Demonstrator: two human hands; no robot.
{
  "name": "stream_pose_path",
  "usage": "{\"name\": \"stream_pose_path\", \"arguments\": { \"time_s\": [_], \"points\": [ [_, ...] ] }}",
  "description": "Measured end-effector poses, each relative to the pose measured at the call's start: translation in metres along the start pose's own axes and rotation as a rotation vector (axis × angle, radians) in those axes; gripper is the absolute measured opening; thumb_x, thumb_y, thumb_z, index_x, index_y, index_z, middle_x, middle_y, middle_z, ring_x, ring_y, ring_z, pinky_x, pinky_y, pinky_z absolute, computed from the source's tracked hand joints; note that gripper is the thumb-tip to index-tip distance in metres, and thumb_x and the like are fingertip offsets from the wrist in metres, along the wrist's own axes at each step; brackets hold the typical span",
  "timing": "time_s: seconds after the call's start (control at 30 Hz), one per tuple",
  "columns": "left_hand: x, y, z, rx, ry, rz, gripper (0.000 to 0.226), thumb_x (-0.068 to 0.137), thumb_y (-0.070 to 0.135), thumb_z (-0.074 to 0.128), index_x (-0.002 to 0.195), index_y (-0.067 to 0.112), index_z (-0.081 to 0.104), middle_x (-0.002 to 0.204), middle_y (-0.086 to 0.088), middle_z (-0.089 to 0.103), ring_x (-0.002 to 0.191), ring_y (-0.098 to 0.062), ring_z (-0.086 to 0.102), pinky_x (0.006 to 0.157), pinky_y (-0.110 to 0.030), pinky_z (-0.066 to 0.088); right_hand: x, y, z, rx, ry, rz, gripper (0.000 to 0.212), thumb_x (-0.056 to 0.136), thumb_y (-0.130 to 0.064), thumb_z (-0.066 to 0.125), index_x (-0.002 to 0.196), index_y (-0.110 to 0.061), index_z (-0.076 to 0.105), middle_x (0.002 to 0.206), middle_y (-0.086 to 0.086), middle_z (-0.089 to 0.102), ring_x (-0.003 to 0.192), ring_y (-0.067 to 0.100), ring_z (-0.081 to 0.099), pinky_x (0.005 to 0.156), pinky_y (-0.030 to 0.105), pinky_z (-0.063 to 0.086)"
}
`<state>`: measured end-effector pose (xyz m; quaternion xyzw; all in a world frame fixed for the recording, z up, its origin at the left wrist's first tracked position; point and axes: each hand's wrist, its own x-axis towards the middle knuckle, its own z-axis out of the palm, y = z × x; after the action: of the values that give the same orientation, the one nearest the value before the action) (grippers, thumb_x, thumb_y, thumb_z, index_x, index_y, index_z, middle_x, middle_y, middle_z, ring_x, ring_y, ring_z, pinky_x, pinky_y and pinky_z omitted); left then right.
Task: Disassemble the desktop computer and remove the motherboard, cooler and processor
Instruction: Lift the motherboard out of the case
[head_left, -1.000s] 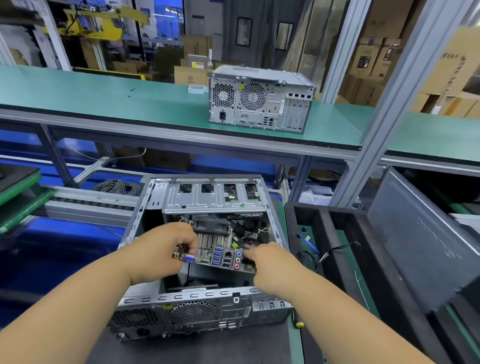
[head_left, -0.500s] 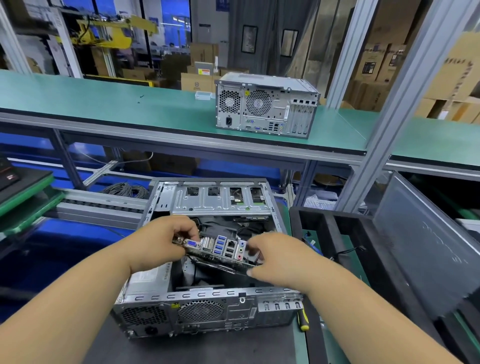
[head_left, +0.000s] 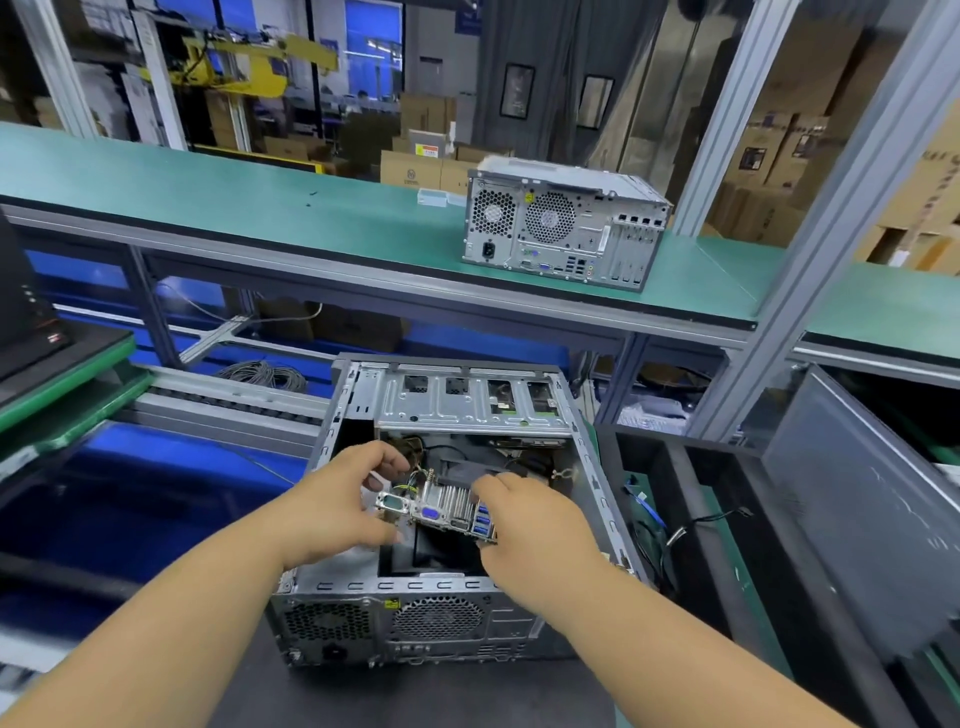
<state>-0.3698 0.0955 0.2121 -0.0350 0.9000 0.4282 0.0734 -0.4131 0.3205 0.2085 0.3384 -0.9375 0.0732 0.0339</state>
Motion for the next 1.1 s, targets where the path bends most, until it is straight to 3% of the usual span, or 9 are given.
{"name": "stream_pose_path", "arguments": {
  "time_s": [0.13, 0.2, 0.27, 0.43, 0.57, 0.67, 0.8, 0.97, 1.1],
  "points": [
    [0.008, -0.002, 0.0, -0.472, 0.025, -0.273, 0.038, 0.085, -0.009, 0.047, 0.116, 0.011, 0.055, 0.105, -0.011, 0.059, 0.08, -0.025, 0.059, 0.071, -0.036, 0.054, -0.003, 0.004, 0.001, 0.096, 0.04, -0.015, 0.046, 0.084, -0.019, 0.061, 0.129, -0.02, 0.049, 0.118, -0.003, 0.056, 0.111, 0.021, 0.049, 0.084, 0.034, 0.047],
    [0.014, 0.002, 0.001, -0.758, 0.101, -0.455, 0.024, 0.092, -0.005, 0.042, 0.111, -0.003, 0.056, 0.091, -0.019, 0.06, 0.071, -0.025, 0.059, 0.061, -0.032, 0.056, -0.002, 0.004, -0.003, 0.119, 0.055, -0.012, 0.045, 0.084, -0.018, 0.062, 0.127, -0.021, 0.05, 0.12, -0.004, 0.056, 0.112, 0.02, 0.049, 0.087, 0.034, 0.047],
    [0.018, 0.002, 0.0, -0.811, 0.156, -0.531, 0.017, 0.095, 0.008, 0.049, 0.102, -0.004, 0.058, 0.083, -0.018, 0.064, 0.068, -0.026, 0.064, 0.054, -0.03, 0.059, -0.002, 0.004, -0.008, 0.142, 0.077, -0.005, 0.043, 0.084, -0.02, 0.063, 0.125, -0.022, 0.051, 0.122, -0.004, 0.055, 0.112, 0.019, 0.049, 0.088, 0.031, 0.045],
    [0.019, 0.006, -0.001, -0.811, 0.103, -0.56, 0.037, 0.092, 0.036, 0.06, 0.097, -0.001, 0.055, 0.068, -0.018, 0.068, 0.063, -0.029, 0.071, 0.05, -0.03, 0.056, -0.004, 0.003, -0.033, 0.164, 0.153, -0.006, 0.04, 0.084, -0.022, 0.067, 0.122, -0.024, 0.051, 0.114, -0.008, 0.056, 0.102, 0.015, 0.048, 0.077, 0.024, 0.034],
    [0.012, 0.022, 0.005, -0.995, -0.089, -0.508, 0.048, 0.092, 0.04, 0.056, 0.111, -0.004, 0.06, 0.1, -0.025, 0.07, 0.092, -0.032, 0.071, 0.07, -0.034, 0.061, -0.015, 0.001, -0.052, 0.137, 0.188, -0.086, 0.04, 0.082, -0.016, 0.067, 0.12, -0.021, 0.054, 0.111, -0.005, 0.059, 0.101, 0.019, 0.051, 0.079, 0.028, 0.041],
    [0.001, 0.037, 0.01, -1.111, 0.012, -0.442, 0.027, 0.092, 0.013, 0.05, 0.104, -0.006, 0.064, 0.101, -0.018, 0.065, 0.094, -0.036, 0.07, 0.071, -0.038, 0.06, -0.026, 0.003, -0.063, 0.135, 0.223, -0.128, 0.042, 0.083, -0.017, 0.067, 0.123, -0.021, 0.053, 0.114, -0.008, 0.058, 0.102, 0.016, 0.051, 0.077, 0.024, 0.035],
    [-0.021, 0.056, 0.017, -1.233, 0.15, -0.412, 0.03, 0.096, 0.008, 0.043, 0.114, -0.011, 0.055, 0.103, -0.017, 0.05, 0.096, -0.037, 0.061, 0.055, -0.039, 0.06, -0.043, 0.002, -0.073, 0.188, 0.241, -0.191, 0.039, 0.084, -0.017, 0.066, 0.121, -0.02, 0.053, 0.113, -0.006, 0.058, 0.104, 0.017, 0.051, 0.082, 0.025, 0.039],
    [-0.047, 0.083, 0.015, -1.146, 0.241, -0.444, 0.023, 0.1, 0.01, 0.032, 0.108, 0.001, 0.051, 0.108, -0.022, 0.054, 0.076, -0.032, 0.07, 0.078, -0.039, 0.057, -0.063, -0.004, -0.092, 0.223, 0.283, -0.233, 0.031, 0.081, -0.015, 0.068, 0.109, -0.018, 0.054, 0.106, -0.002, 0.059, 0.096, 0.023, 0.054, 0.079, 0.039, 0.049],
    [-0.065, 0.106, 0.0, -1.144, 0.324, -0.338, 0.024, 0.097, 0.007, 0.031, 0.09, -0.001, 0.052, 0.085, -0.016, 0.053, 0.066, -0.024, 0.057, 0.047, -0.029, 0.057, -0.074, -0.01, -0.108, 0.219, 0.38, -0.288, 0.034, 0.08, -0.013, 0.069, 0.111, -0.02, 0.055, 0.107, -0.003, 0.06, 0.097, 0.022, 0.054, 0.078, 0.037, 0.049]
  ]
}}
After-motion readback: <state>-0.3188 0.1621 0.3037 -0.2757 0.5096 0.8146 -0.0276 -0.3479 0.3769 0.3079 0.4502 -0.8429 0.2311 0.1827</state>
